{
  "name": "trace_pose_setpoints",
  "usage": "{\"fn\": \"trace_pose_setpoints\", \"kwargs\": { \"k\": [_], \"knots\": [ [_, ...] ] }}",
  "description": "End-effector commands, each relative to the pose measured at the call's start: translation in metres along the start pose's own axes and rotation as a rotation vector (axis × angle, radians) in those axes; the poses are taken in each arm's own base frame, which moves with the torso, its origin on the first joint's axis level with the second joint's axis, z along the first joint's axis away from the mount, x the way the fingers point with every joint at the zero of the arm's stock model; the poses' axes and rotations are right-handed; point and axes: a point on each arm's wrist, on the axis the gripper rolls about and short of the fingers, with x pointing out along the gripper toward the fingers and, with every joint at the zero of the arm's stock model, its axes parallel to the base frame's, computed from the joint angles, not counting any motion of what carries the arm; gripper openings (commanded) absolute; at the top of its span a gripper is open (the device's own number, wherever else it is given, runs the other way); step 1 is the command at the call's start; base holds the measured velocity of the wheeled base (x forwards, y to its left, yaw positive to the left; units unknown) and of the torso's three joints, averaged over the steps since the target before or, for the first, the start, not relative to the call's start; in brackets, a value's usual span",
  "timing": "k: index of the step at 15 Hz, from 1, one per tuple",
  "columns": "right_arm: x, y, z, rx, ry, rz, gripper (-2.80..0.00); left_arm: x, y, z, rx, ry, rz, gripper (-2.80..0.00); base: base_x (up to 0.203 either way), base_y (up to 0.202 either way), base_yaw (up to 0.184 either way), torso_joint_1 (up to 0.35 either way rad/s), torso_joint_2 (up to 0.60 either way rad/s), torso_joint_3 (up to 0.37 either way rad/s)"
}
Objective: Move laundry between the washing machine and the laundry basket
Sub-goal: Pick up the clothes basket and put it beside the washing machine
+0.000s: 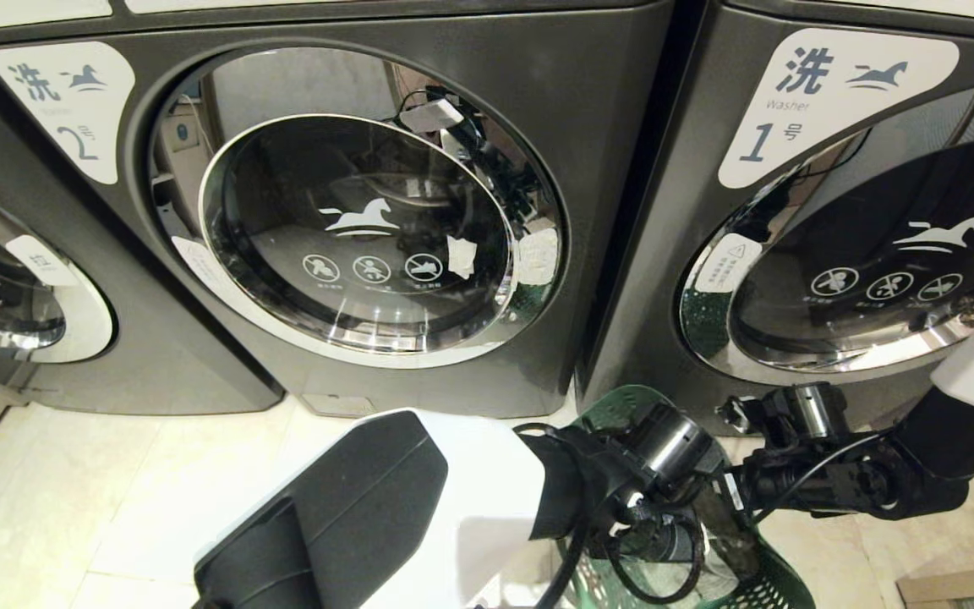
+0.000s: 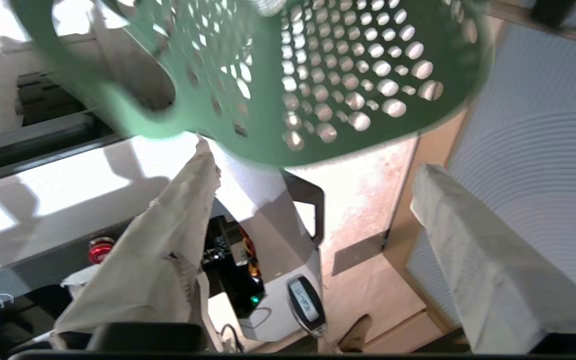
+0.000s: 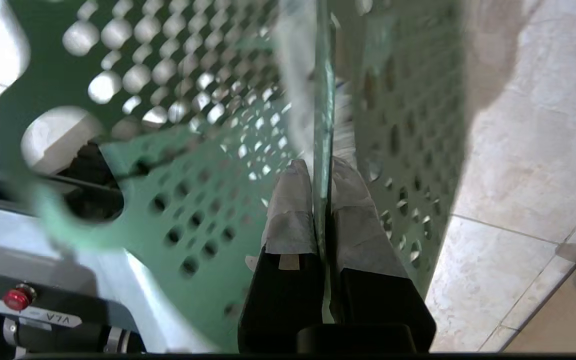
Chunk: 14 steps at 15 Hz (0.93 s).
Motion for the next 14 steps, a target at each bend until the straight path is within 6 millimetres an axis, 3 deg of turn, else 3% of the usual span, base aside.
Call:
{"fn": "trace_pose_setpoints", "kwargs": {
  "k": [1, 2, 3, 10, 14],
  "knots": [
    [0.001, 0.001, -0.002, -0.002, 0.002, 0.003, -2.8, -0.004, -0.002, 0.001, -0.005, -0.005, -0.005, 0.0, 0.0, 0.0, 0.0, 0.0, 0.0, 0.0],
    [0.001, 0.0, -0.003, -0.002, 0.002, 0.001, -2.8, -0.005, -0.002, 0.001, -0.005, -0.006, -0.006, 0.0, 0.0, 0.0, 0.0, 0.0, 0.0, 0.0],
    [0.002, 0.0, -0.005, -0.004, 0.0, -0.001, 0.0, -0.005, -0.002, 0.001, -0.005, -0.005, -0.005, 0.0, 0.0, 0.0, 0.0, 0.0, 0.0, 0.0],
    [0.008, 0.002, -0.013, -0.013, -0.036, -0.008, 0.0, -0.015, -0.008, 0.002, -0.003, -0.009, -0.015, 0.0, 0.0, 0.0, 0.0, 0.0, 0.0, 0.0],
    [-0.013, 0.001, -0.032, -0.016, 0.032, -0.207, 0.0, -0.061, -0.04, -0.001, -0.029, -0.049, -0.104, 0.0, 0.0, 0.0, 0.0, 0.0, 0.0, 0.0]
  ]
}}
